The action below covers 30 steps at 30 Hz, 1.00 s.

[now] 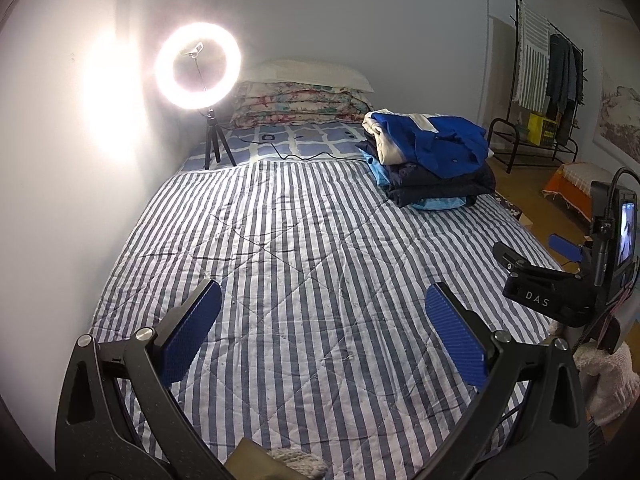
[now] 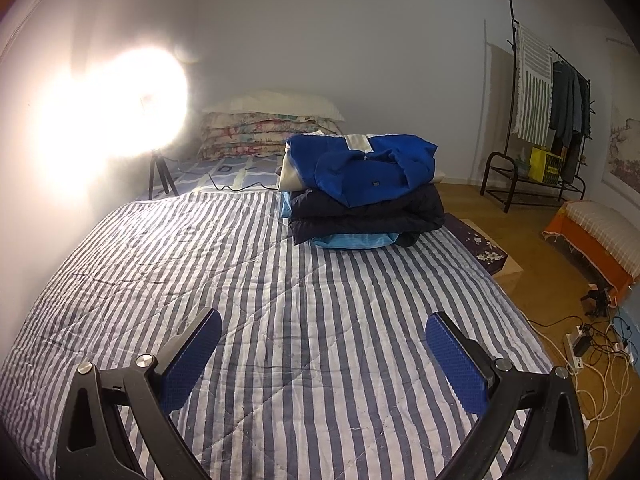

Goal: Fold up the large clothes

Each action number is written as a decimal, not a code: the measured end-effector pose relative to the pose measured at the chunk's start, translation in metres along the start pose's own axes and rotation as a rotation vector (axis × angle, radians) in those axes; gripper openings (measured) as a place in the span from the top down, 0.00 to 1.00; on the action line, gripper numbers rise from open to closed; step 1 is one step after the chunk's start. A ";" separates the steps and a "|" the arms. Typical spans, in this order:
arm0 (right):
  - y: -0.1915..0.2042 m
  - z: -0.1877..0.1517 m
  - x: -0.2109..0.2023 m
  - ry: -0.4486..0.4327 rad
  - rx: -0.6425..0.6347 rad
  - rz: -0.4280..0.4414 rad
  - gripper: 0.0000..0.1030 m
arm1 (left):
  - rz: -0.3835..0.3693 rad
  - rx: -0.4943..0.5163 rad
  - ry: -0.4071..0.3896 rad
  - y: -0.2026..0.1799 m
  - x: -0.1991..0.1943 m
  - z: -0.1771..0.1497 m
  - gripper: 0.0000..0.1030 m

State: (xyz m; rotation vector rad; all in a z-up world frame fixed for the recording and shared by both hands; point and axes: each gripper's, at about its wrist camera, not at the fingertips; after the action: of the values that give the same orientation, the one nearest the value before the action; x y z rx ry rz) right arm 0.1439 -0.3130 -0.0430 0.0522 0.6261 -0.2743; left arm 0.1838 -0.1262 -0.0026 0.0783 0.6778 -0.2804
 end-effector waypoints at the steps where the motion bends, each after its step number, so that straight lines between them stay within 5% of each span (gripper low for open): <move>1: 0.000 0.000 0.001 0.000 -0.001 0.001 0.00 | 0.001 -0.001 0.000 0.000 -0.001 0.000 0.00; 30: 0.005 -0.002 0.009 0.015 -0.015 0.004 0.00 | 0.005 -0.008 -0.011 0.003 -0.007 0.001 0.00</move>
State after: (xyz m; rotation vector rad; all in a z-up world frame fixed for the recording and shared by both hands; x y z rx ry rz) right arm 0.1510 -0.3101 -0.0496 0.0408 0.6431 -0.2658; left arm 0.1799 -0.1219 0.0021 0.0710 0.6673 -0.2727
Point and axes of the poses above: each gripper's, at about its wrist camera, not at the fingertips, and x roughly the way its jaws point, y to its left, z to its top, and after that the axes turned 4 degrees about y, right-handed
